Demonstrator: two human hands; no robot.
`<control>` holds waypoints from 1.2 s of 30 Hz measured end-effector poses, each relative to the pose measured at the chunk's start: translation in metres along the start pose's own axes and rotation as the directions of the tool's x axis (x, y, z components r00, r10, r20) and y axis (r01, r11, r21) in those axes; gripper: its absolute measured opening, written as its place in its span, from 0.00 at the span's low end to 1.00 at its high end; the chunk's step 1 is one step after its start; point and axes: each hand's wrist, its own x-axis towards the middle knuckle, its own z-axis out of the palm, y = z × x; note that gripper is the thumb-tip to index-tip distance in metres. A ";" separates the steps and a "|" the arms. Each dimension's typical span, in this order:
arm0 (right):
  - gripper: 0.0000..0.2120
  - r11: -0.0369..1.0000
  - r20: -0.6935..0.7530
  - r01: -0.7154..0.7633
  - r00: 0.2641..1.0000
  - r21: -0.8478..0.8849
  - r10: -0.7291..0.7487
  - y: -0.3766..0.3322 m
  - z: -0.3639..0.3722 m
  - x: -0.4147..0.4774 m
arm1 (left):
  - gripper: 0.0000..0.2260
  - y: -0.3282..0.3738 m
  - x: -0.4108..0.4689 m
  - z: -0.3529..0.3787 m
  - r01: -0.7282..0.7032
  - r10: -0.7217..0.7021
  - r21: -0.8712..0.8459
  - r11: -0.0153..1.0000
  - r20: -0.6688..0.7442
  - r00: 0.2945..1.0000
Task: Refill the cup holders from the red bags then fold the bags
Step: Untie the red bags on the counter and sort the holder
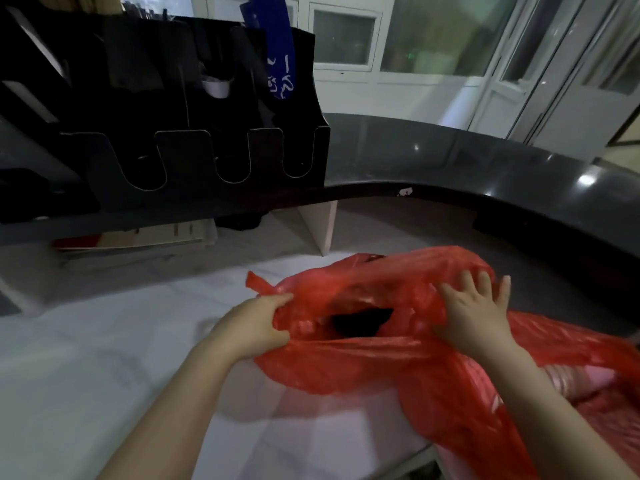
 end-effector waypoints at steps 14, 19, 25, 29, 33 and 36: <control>0.46 0.972 -0.209 0.226 0.956 0.063 -0.208 0.001 -0.006 0.048 | 0.56 0.001 0.017 -0.002 0.215 -0.192 0.024 0.976 -0.365 0.911; 0.51 0.956 0.048 0.289 0.955 0.049 -0.291 0.004 0.005 0.077 | 0.55 0.018 0.037 0.007 0.273 -0.249 0.099 0.957 -0.208 0.946; 0.51 0.926 0.183 0.344 0.911 0.157 -0.369 0.006 0.020 0.102 | 0.48 0.026 0.051 0.020 0.295 -0.311 0.183 0.938 0.065 0.948; 0.60 0.873 0.107 0.371 0.901 0.315 -0.421 -0.013 0.032 0.108 | 0.46 0.039 0.053 0.025 0.269 -0.265 0.024 0.963 -0.108 0.958; 0.55 0.812 0.143 0.331 0.884 0.481 -0.445 -0.037 0.048 0.122 | 0.47 0.055 0.066 0.034 0.235 -0.235 -0.027 0.972 -0.201 0.951; 0.46 0.738 0.108 0.281 0.896 0.613 -0.431 -0.042 0.060 0.138 | 0.52 0.053 0.081 0.050 0.319 -0.310 0.073 0.945 -0.114 0.944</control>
